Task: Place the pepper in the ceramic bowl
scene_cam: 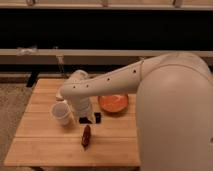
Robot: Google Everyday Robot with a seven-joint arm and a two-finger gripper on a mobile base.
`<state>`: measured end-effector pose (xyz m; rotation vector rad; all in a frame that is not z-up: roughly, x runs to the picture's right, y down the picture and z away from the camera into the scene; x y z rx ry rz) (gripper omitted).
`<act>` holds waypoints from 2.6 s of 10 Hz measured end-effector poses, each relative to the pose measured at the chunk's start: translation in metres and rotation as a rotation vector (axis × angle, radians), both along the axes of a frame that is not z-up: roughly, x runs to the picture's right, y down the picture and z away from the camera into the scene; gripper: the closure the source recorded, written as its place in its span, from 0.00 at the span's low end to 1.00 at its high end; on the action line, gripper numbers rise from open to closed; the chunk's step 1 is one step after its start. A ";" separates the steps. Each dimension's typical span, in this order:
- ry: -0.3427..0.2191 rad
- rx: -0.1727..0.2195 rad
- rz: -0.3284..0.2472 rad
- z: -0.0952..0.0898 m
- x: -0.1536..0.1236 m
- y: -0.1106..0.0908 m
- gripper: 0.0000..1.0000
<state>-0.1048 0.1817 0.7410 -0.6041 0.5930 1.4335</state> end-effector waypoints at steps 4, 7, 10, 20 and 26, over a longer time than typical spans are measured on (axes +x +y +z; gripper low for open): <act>0.030 -0.056 0.045 0.025 0.009 0.035 0.35; 0.038 -0.095 0.071 0.041 0.010 0.051 0.35; 0.017 -0.133 0.059 0.050 0.003 0.064 0.36; -0.012 -0.126 0.084 0.011 0.011 0.000 1.00; -0.020 -0.052 0.068 0.007 0.070 -0.109 1.00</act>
